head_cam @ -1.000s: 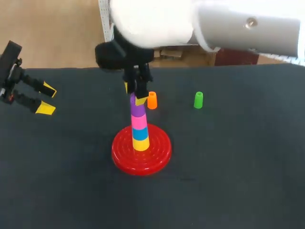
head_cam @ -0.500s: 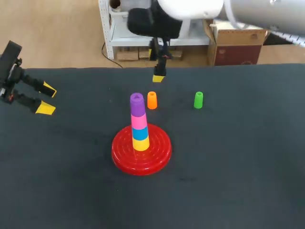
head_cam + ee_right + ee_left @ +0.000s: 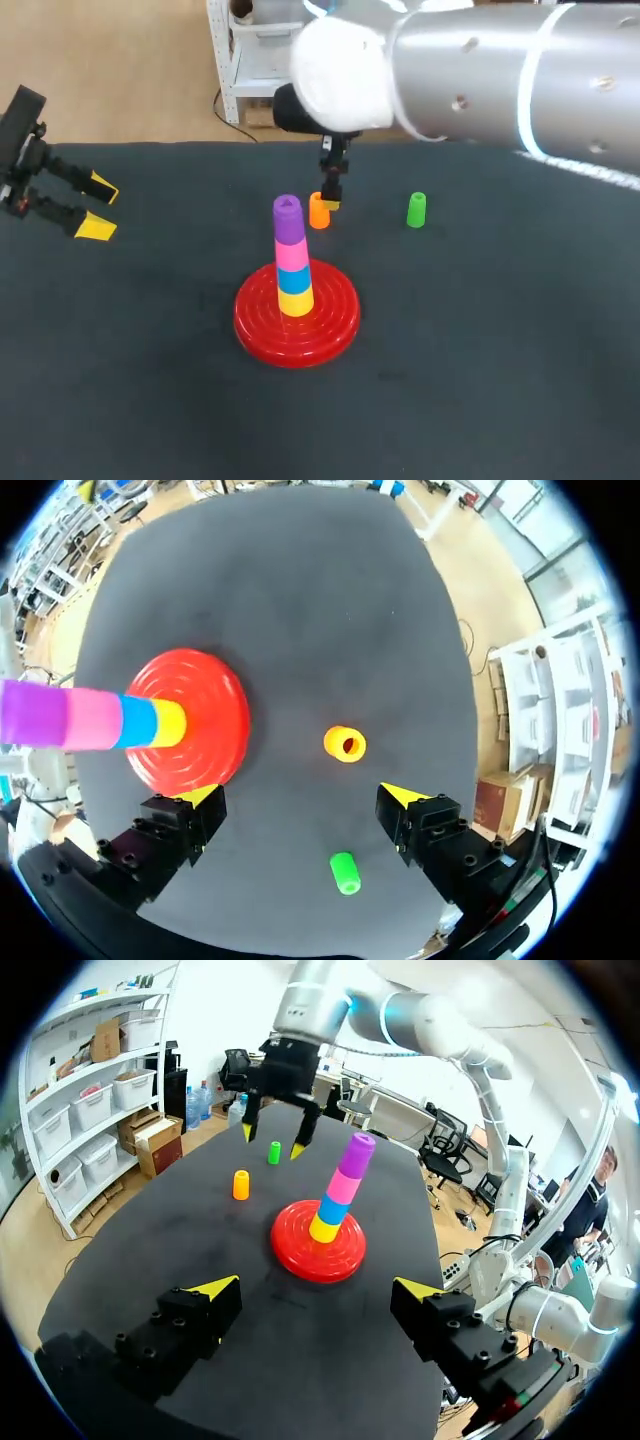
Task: Pick up and stack the cylinders on the red base in this order: pink,purple,orange,green
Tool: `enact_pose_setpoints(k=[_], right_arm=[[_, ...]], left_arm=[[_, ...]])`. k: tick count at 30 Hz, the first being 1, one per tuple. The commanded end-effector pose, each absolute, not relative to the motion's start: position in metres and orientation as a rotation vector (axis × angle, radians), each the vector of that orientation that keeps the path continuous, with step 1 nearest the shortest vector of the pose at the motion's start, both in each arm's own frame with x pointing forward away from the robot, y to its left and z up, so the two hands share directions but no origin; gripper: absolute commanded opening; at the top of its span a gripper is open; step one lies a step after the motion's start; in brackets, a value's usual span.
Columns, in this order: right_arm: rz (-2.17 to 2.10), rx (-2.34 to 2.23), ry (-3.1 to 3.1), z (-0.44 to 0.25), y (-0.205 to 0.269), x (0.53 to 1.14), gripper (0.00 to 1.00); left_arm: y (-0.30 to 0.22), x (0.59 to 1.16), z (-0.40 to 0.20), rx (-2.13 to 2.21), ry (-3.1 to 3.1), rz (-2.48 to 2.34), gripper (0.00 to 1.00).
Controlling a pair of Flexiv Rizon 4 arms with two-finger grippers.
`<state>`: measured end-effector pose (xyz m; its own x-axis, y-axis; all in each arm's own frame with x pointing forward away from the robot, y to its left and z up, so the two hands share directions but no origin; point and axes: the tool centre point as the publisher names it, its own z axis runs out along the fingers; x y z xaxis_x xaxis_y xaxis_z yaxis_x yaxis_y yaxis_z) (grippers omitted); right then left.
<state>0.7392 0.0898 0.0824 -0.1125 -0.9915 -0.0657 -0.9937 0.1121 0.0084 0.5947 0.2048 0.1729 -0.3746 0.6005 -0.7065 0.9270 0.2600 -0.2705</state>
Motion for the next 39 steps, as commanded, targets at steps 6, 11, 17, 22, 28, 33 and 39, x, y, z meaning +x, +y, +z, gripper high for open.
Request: enact_pose_setpoints(k=[6,11,17,22,28,33,39], right_arm=[[0.090,-2.042,2.401,0.054,0.094,0.766,1.00],[0.100,-2.016,2.427,0.049,0.096,0.771,1.00],[0.086,-2.026,2.436,0.042,0.101,0.774,1.00],[0.069,-2.044,2.426,0.040,0.105,0.775,1.00],[0.057,-2.038,2.420,0.037,0.108,0.775,1.00],[0.045,-2.029,2.423,0.036,0.110,0.774,0.87],[0.048,-2.023,2.433,0.033,0.109,0.772,0.76]], left_arm=[[0.205,0.596,0.172,1.385,2.070,-0.932,1.00],[0.205,0.596,0.172,1.385,2.070,-0.932,1.00],[0.205,0.596,0.172,1.385,2.070,-0.932,1.00],[0.205,0.596,0.172,1.385,2.070,-0.932,1.00],[0.205,0.596,0.172,1.385,2.070,-0.932,1.00],[0.205,0.596,0.172,1.385,2.070,-0.932,1.00],[0.205,0.596,0.172,1.385,2.070,-0.932,1.00]])
